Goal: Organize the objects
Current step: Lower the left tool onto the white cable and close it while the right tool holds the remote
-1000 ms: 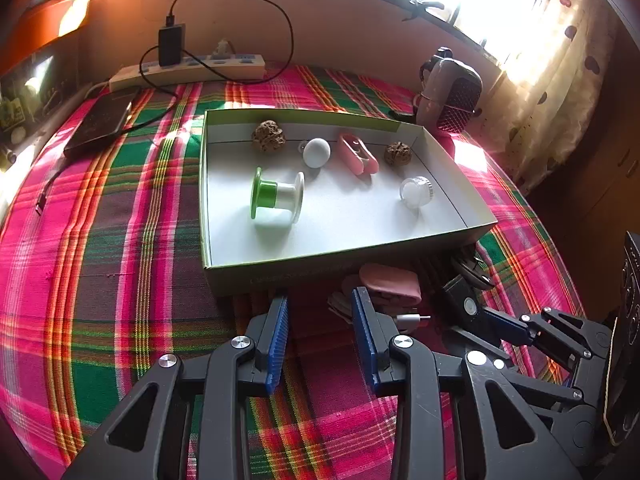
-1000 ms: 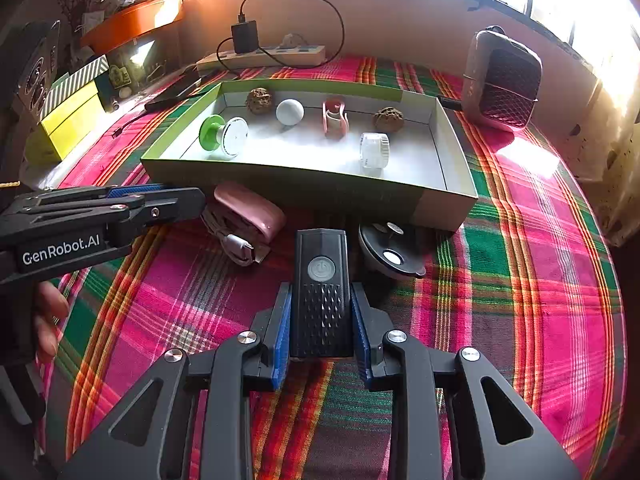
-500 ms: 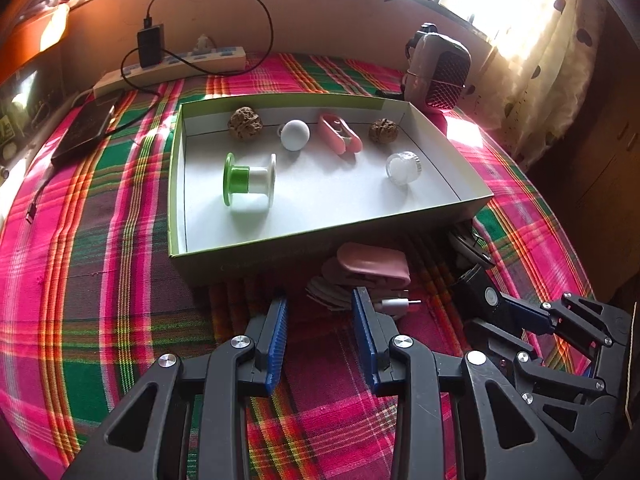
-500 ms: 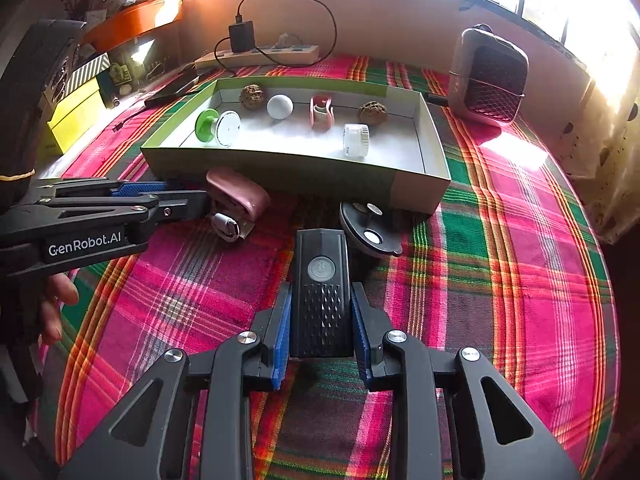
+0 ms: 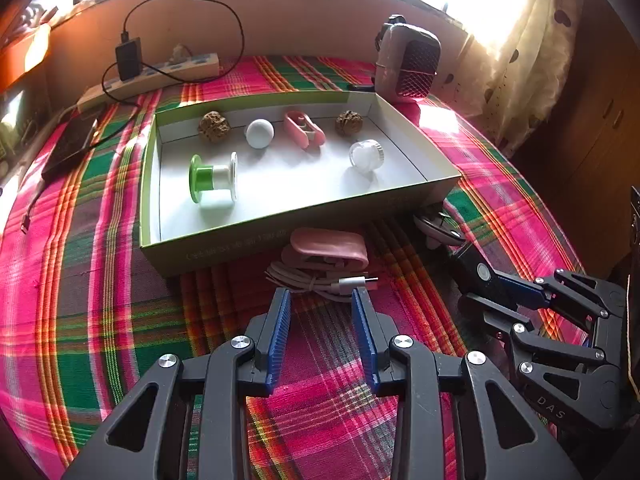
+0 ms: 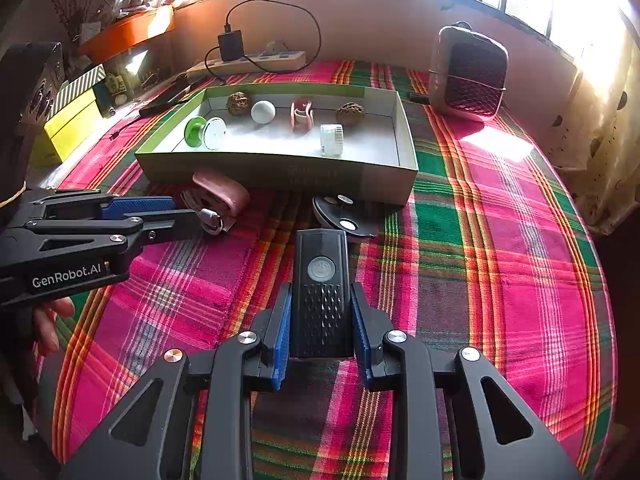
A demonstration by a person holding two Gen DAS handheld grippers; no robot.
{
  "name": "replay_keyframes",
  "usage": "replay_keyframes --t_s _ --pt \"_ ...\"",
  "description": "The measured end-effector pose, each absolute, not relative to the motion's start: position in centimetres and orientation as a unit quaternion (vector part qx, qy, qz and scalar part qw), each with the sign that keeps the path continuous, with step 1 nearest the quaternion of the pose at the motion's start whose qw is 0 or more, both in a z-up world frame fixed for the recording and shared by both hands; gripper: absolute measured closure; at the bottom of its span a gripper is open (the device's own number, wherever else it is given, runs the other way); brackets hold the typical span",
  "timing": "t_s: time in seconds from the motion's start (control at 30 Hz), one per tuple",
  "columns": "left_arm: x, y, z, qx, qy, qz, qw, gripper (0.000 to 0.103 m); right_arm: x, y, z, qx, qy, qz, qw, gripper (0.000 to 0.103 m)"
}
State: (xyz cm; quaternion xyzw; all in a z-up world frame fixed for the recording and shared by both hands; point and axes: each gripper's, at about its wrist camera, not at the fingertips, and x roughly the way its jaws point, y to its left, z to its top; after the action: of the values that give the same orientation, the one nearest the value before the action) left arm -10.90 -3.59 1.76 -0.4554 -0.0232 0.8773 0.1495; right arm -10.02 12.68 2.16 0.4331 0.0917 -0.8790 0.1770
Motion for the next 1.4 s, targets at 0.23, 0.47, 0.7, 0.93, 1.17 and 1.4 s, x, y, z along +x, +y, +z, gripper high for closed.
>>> replay_keyframes --t_s 0.23,0.47,0.7,0.93,1.17,1.4 --pt "-11.3 -1.8 2.6 -0.455 -0.014 0.882 0.120 0.073 -10.3 13.1 1.8 0.436 0.086 -0.878 0.178 0.075" --pt "-11.7 -0.7 2.2 -0.472 -0.007 0.877 0.089 0.073 -10.5 13.4 1.6 0.437 0.083 -0.876 0.184 0.075" --pt "-11.5 -0.8 2.3 -0.482 0.002 0.873 0.079 0.073 -10.7 13.8 1.7 0.434 0.075 -0.877 0.190 0.075" --pt "-10.9 -1.2 2.2 -0.488 0.021 0.870 0.070 0.073 -10.6 13.8 1.5 0.433 0.074 -0.875 0.203 0.075" --pt "-10.3 -2.6 1.8 -0.496 0.019 0.867 0.048 0.073 -10.5 13.9 1.5 0.431 0.073 -0.875 0.210 0.075" --pt "-9.7 -3.3 2.6 -0.469 0.020 0.881 0.064 0.073 -10.5 13.9 1.4 0.430 0.074 -0.874 0.214 0.075"
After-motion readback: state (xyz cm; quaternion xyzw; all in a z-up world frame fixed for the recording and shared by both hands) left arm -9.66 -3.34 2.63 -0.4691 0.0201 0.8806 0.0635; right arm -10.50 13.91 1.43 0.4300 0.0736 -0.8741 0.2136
